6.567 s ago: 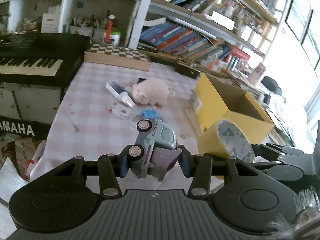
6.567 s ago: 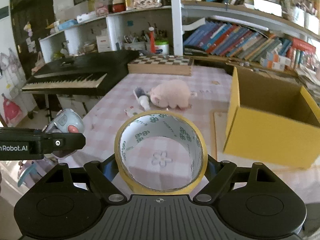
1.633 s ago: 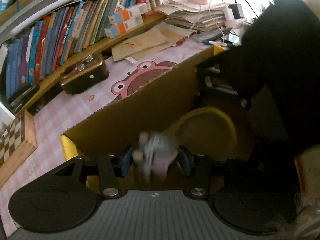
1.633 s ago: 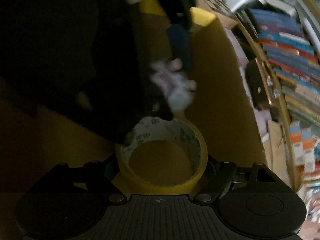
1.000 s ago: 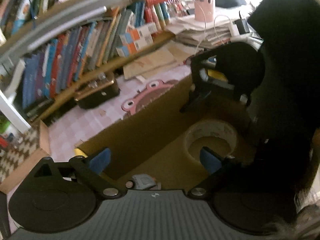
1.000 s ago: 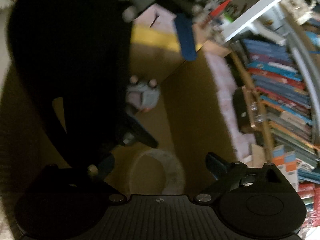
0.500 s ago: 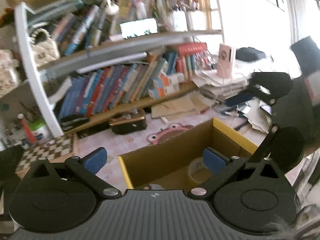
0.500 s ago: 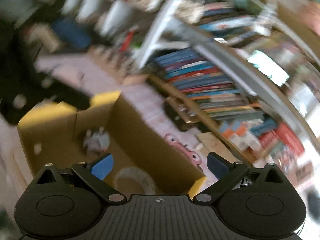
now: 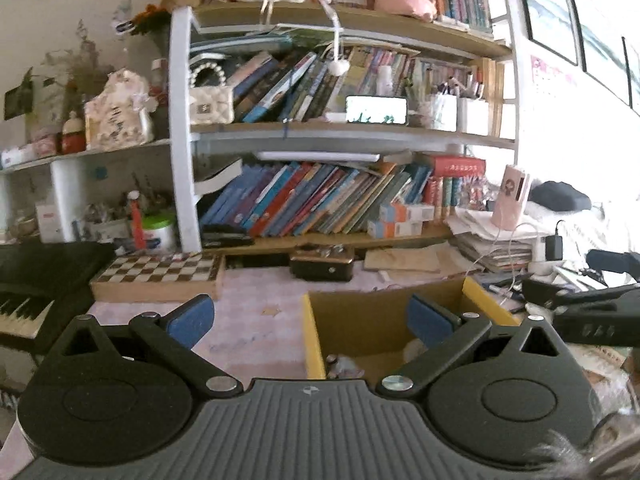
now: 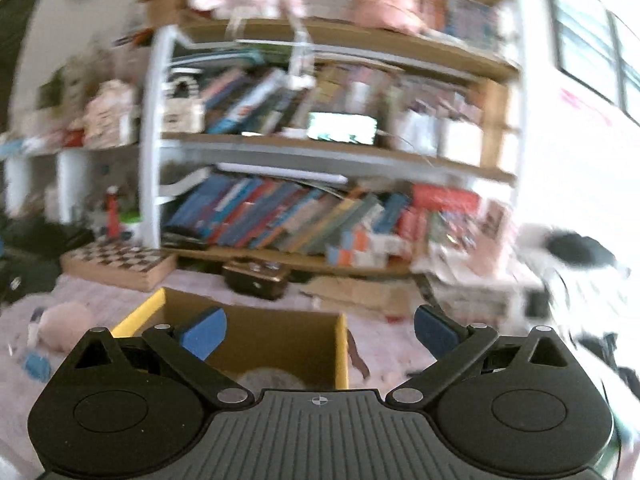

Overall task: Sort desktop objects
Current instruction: 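Withdraw both grippers up out of the yellow box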

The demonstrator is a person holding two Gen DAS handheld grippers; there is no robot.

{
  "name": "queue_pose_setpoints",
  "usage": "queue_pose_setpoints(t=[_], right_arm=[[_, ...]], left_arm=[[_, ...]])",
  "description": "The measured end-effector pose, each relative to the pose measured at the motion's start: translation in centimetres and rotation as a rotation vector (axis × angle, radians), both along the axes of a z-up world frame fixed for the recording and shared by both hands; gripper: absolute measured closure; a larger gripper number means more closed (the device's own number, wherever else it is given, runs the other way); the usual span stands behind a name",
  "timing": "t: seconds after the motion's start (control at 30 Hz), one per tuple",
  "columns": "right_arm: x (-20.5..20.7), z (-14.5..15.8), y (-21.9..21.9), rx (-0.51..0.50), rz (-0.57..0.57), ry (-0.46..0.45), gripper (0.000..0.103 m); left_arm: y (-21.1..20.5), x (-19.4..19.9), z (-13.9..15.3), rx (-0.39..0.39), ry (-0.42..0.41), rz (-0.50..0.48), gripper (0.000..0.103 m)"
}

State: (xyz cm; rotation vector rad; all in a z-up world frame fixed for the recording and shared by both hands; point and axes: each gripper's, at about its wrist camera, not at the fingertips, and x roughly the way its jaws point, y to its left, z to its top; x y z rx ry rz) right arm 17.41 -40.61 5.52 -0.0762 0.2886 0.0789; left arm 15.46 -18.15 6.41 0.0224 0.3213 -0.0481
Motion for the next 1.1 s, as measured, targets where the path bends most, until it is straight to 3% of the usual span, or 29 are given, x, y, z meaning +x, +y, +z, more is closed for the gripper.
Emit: queue_pose_setpoints(t=[0.27, 0.8, 1.1], right_arm=[[-3.1, -2.7, 1.5, 0.062, -0.09, 0.132, 0.001], [-8.2, -5.4, 8.6, 0.055, -0.102, 0.339, 0.001], [-10.9, -6.4, 11.8, 0.065, -0.112, 0.399, 0.001]], left_arm=[[2.7, -2.4, -2.0, -0.047, 0.067, 0.061, 0.0], [7.7, -5.9, -5.6, -0.063, 0.239, -0.037, 0.0], [10.6, -8.2, -6.7, -0.049, 0.313, -0.068, 0.0]])
